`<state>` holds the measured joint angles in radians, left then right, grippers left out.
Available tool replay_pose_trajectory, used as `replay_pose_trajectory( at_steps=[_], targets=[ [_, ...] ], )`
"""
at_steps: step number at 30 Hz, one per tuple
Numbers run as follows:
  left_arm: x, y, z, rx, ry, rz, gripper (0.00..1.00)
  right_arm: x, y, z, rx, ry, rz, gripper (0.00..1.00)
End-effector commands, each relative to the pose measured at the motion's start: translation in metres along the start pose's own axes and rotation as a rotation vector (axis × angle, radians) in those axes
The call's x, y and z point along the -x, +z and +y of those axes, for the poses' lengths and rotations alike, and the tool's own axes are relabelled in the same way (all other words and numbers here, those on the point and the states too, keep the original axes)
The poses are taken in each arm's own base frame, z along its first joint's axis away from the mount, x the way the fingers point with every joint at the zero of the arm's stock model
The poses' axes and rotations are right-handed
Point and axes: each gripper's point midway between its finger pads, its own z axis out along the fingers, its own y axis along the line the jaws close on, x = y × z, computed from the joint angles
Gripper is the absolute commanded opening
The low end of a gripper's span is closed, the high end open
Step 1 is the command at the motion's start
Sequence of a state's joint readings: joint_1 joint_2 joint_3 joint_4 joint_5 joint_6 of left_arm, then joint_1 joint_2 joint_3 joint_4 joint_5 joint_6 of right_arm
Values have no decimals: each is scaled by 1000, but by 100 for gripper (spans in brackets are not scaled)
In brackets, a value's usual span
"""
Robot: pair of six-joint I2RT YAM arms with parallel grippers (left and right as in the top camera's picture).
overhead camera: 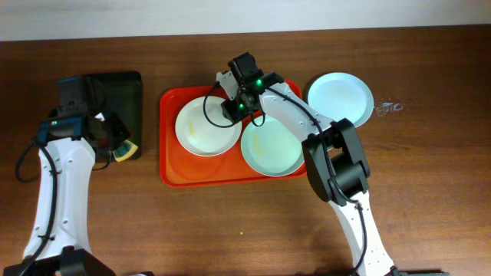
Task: Clean dirty plates on tray and stack at the side
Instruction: 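Grasp the rim of the white plate with the right gripper, then scrub the white plate with the left-held sponge while the right gripper holds it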
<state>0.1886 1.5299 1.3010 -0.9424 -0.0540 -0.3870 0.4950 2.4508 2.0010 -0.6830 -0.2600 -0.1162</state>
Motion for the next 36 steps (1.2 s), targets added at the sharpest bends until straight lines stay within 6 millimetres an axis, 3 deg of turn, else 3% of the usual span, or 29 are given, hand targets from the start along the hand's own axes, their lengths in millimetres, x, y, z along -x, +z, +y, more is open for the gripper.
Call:
replay_pose_trajectory(
  at_steps=[1, 2, 5, 9, 11, 13, 18, 23, 27, 30, 31, 32, 34, 36],
  targets=[
    [0, 1, -8, -40, -10, 14, 0, -13, 11, -14, -58, 5, 41, 22],
    [0, 1, -8, -42, -8, 14, 0, -13, 11, -14, -59, 34, 41, 13],
    [-4, 0, -22, -59, 28, 14, 0, -19, 11, -10, -60, 216, 63, 7],
    [-21, 7, -52, -83, 114, 47, 0, -43, 13, 13, -55, 342, 168, 4],
    [-39, 24, -80, -126, 177, 106, 0, -55, 13, 29, -63, 438, 224, 4],
    [-57, 48, -110, -152, 245, 149, 0, -60, 13, 29, -105, 519, 235, 4],
    [-66, 90, -138, -214, 269, 186, 0, -76, 10, 35, -117, 549, 302, 4],
    [-74, 123, -164, -319, 267, 221, 0, -79, 13, 35, -121, 547, 304, 4],
    [-77, 151, -162, -293, 276, 216, 0, -78, 13, 34, -125, 546, 301, 4],
    [-58, 165, -119, -40, 428, 122, 0, -80, 13, 31, -143, 543, 301, 4],
    [-47, 162, -93, 121, 455, 88, 0, -81, 14, 31, -145, 543, 301, 4],
    [-38, 157, -80, 207, 463, 65, 0, -81, 15, 30, -147, 543, 299, 4],
    [-26, 147, -79, 244, 466, 49, 0, -84, 17, 30, -147, 543, 300, 4],
    [-8, 128, -90, 233, 454, 36, 0, -87, 19, 30, -148, 543, 305, 4]
  ],
)
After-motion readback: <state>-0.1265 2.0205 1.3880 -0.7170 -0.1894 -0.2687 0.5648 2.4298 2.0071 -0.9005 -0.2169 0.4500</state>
